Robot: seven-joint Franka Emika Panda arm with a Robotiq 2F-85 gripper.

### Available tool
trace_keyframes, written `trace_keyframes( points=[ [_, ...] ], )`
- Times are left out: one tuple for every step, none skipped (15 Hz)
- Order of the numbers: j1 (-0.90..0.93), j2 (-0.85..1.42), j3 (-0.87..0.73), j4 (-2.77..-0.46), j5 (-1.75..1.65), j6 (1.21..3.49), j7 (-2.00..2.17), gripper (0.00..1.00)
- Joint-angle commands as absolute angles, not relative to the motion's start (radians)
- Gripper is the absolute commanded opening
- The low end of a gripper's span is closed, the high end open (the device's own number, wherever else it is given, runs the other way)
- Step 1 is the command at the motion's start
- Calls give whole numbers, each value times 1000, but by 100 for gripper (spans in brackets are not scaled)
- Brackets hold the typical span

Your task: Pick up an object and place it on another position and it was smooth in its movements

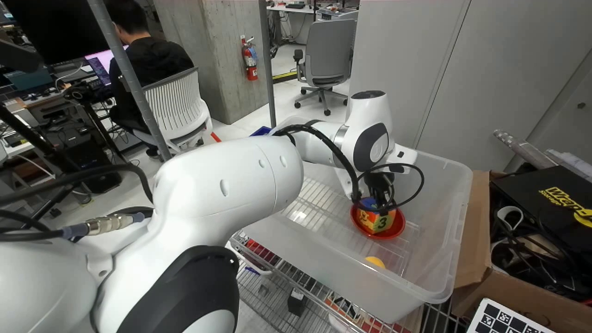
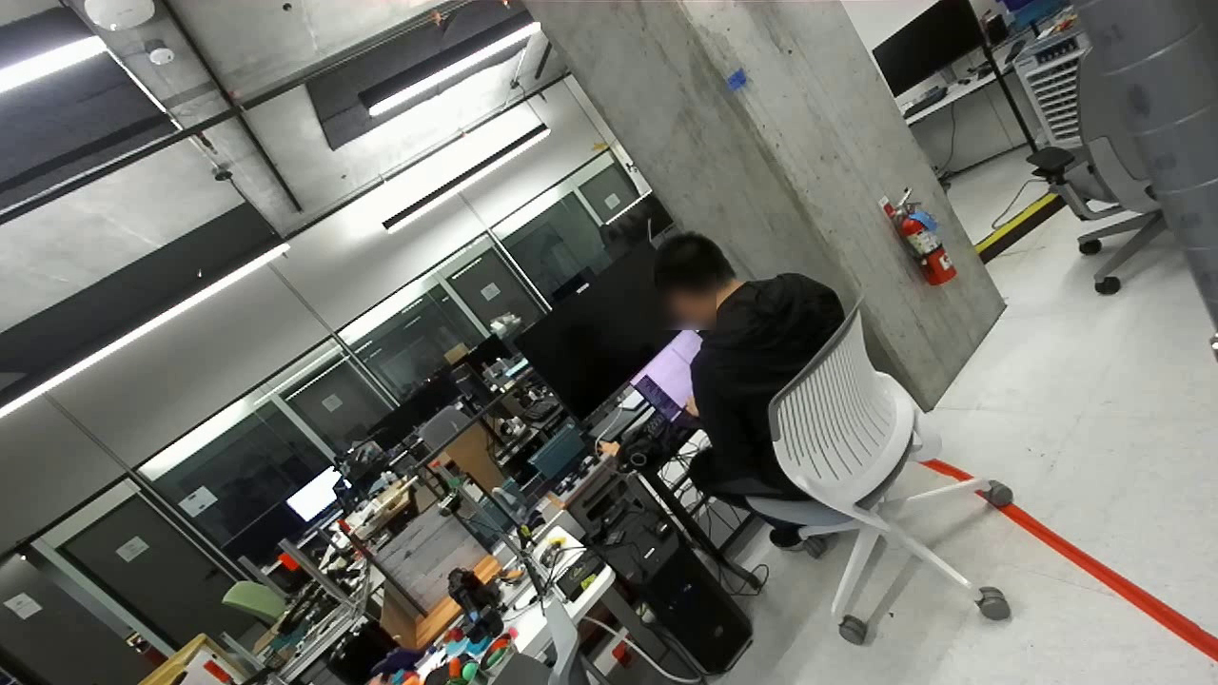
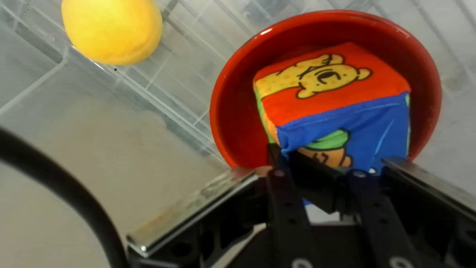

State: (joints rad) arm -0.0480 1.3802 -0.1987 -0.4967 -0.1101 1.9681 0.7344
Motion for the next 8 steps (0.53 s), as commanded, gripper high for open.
trace_keyframes(
  points=[
    [-49, 1362, -168, -374, -85, 1770, 703, 1],
    [-32, 1278, -153, -463, -79, 1756, 685, 1],
    [-25, 1256, -138, -439, -72, 1715, 660, 1],
    [-17, 1234, -119, -430, -61, 1704, 623, 1],
    [-7, 1205, -103, -425, -51, 1690, 591, 1],
    [9, 1176, -86, -423, -42, 1672, 555, 1],
    [23, 1157, -72, -426, -32, 1661, 537, 1],
    [38, 1155, -62, -433, -25, 1666, 533, 1]
  ],
)
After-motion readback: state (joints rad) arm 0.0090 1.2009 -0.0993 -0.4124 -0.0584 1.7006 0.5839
